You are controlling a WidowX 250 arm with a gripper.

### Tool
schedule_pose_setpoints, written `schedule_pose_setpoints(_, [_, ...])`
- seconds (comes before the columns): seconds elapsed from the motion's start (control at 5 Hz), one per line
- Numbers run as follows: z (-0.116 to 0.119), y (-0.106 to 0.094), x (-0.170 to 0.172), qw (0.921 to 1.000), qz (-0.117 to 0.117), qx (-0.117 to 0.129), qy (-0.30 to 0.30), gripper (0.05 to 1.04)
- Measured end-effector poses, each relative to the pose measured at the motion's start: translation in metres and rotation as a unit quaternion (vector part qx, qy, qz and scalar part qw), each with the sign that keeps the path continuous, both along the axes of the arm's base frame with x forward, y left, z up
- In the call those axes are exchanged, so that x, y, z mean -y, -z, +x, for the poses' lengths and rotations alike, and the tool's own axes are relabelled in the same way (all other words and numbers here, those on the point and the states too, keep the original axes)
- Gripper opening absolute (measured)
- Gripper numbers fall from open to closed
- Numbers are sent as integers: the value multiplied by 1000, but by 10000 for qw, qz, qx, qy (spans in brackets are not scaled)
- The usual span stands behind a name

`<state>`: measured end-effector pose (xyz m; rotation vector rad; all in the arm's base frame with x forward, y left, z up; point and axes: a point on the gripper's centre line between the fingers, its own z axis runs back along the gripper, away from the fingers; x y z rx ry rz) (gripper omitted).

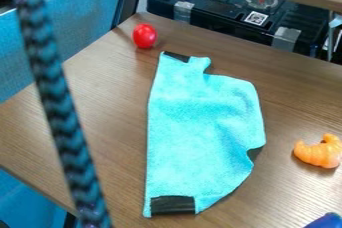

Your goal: Unfold the cloth from top right to bottom left

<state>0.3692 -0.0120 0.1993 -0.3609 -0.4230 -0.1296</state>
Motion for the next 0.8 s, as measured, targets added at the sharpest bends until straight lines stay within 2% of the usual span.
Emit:
schedule_pose_setpoints(0.2, [1, 13, 0, 9998, -8, -186, -25, 1000])
schedule_pose_setpoints(0.6, [7, 36, 31, 9984, 441, -346, -37, 1000])
schedule_pose_setpoints(0.8, [11, 53, 53, 9957, 782, -441, -208, 1000])
